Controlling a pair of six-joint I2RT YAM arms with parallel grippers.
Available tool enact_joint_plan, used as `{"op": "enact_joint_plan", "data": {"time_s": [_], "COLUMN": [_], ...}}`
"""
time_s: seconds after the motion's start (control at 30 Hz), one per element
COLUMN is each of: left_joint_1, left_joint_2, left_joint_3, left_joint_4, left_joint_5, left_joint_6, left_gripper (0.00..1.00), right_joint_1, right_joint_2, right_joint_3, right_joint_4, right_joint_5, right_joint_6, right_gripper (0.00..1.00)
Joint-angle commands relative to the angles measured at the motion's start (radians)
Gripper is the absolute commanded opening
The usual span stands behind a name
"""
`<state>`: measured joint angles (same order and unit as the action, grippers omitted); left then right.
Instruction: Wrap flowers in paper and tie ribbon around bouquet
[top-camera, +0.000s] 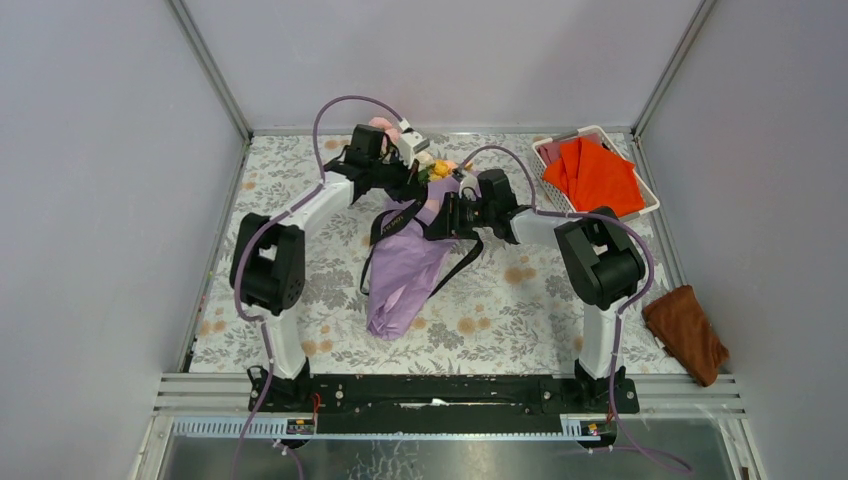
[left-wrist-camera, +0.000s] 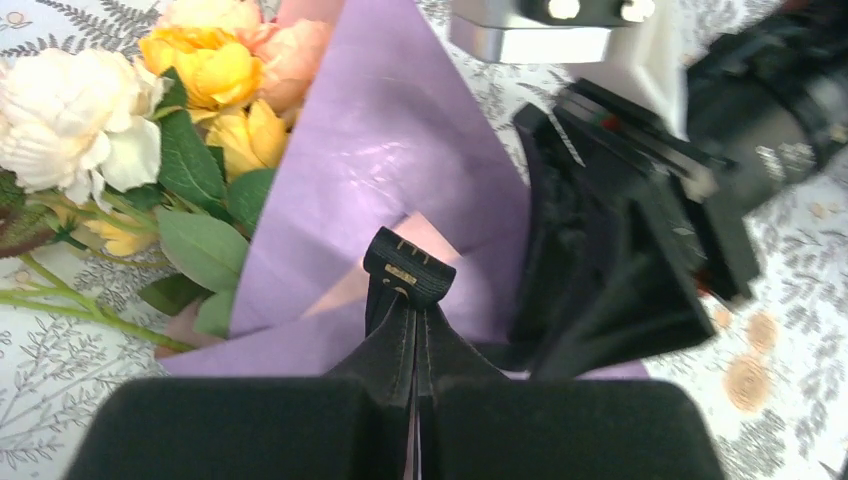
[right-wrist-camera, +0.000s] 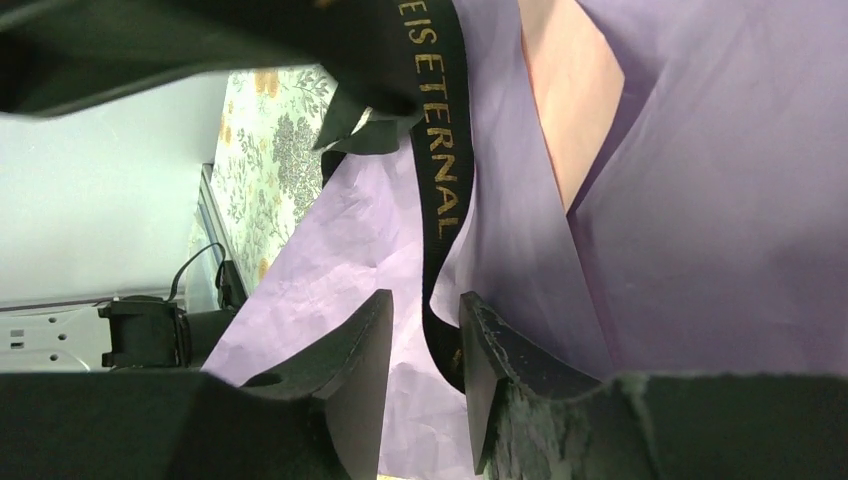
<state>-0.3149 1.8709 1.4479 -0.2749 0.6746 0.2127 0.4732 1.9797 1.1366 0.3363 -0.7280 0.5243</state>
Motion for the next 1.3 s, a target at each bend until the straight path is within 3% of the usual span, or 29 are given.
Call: {"op": "enact_joint_plan", "data": {"time_s": [0.0, 0.23, 0.43, 0.67, 0.93, 1.1, 1.17, 1.27], "left_joint_1": [-0.004, -0.028, -0.05, -0.105, -0.111, -0.111, -0.113, -0.113], "left_joint_2": [0.082, 0.091, 0.111, 0.116, 0.244, 0.355, 0.372, 0.376], "left_joint_3": [0.082, 0.136, 0.334, 0.35, 0.406, 0.477, 0.484, 0.503], "left_joint_4": [0.046, -0.019, -0.17, -0.146, 0.029, 0.027, 0.019, -0.03], "left_joint_5": [-0.047, 0.007, 0.135, -0.018, -0.2, -0.251, -0.279, -0.334], "left_joint_6": [0.024, 0.148, 0.081, 0.2, 0.182, 0.181, 0.192, 0.213], "left_gripper": [0.0, 0.0, 0.0, 0.0, 0.0, 0.14, 0.28, 0.6], "right_joint_1": [0.005, 0.004, 0.005, 0.005, 0.005, 0.006, 0.006, 0.007], "right_joint_2": [-0.051, -0.049, -0.044, -0.025, -0.032, -0.04, -0.041, -0.039], "right_joint_3": [0.002, 0.014, -0.007, -0.016, -0.047, -0.065, -0.064, -0.059], "right_joint_4": [0.094, 0.084, 0.102, 0.095, 0.142, 0.171, 0.171, 0.168], "right_joint_5": [-0.034, 0.061, 0.102, 0.103, 0.083, 0.07, 0.067, 0.066], "right_joint_6": [0.013, 0.003, -0.002, -0.013, 0.007, 0.024, 0.025, 0.027], "right_gripper": [0.4, 0.45, 0.44, 0.1, 0.01, 0.0, 0.0, 0.0]}}
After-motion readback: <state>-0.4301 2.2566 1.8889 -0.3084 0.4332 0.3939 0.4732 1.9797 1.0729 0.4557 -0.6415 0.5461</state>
